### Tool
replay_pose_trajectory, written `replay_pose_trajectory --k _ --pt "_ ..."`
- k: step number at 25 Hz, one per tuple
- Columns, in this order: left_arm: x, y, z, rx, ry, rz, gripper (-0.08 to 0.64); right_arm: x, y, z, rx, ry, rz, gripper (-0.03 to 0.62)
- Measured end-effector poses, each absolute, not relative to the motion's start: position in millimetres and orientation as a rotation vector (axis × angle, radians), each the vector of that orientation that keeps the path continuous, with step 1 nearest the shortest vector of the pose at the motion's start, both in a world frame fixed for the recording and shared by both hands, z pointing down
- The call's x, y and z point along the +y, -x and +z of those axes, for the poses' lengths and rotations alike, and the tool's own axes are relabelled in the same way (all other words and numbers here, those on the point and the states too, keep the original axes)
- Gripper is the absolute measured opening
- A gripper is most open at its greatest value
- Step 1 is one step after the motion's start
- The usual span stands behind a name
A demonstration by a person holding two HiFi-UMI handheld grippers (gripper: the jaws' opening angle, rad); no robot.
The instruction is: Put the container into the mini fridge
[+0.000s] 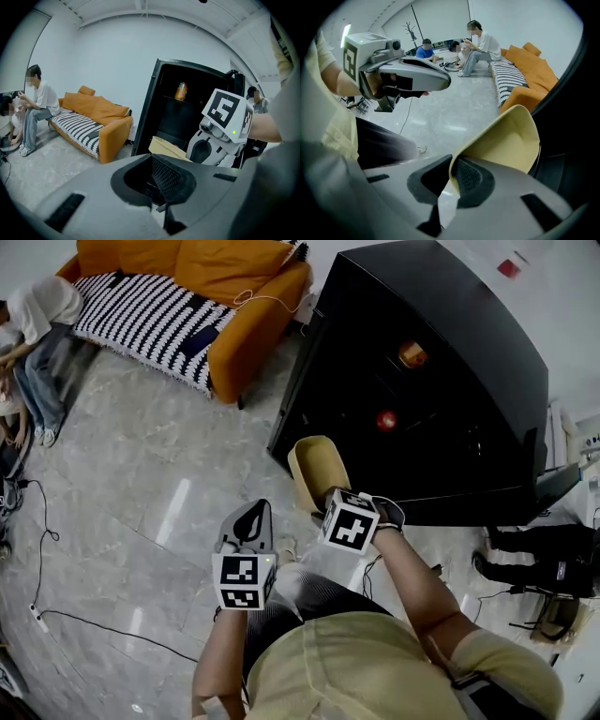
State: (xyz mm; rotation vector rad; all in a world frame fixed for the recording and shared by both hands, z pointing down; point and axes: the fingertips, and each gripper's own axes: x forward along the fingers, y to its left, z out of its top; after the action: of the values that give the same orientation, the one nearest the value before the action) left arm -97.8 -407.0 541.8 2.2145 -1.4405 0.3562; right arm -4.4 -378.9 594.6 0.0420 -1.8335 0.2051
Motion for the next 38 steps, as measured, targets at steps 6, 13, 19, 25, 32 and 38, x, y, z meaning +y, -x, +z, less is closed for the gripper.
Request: replay_pose_trajectory --k 6,13,19,25,32,38 --pt "-424 85 557 -1.412 -2.204 0.343 0.021 -399 -9 603 -1.807 -0.073 0.228 0.034" --pt "-439 78 575 -1.405 -2.186 0.343 0.021 -427 -22 607 -1.784 -0.137 0.221 0.034" --pt "-456 74 585 -1.393 -2.183 0.345 0.021 -454 -28 603 -1.780 -0.194 0.201 0.034" --pt "-471 71 593 -1.394 -2.183 0.352 0.021 -479 -39 609 -1.756 -0.250 0.208 0.034" --pt "-489 71 601 -1.405 -2.177 0.353 0.021 -504 -51 617 -1.736 -0.318 0.232 0.034" --pt "-506 59 602 -1.393 -2.202 0.362 0.021 -527 -54 623 -1.733 -0.388 0.274 0.034"
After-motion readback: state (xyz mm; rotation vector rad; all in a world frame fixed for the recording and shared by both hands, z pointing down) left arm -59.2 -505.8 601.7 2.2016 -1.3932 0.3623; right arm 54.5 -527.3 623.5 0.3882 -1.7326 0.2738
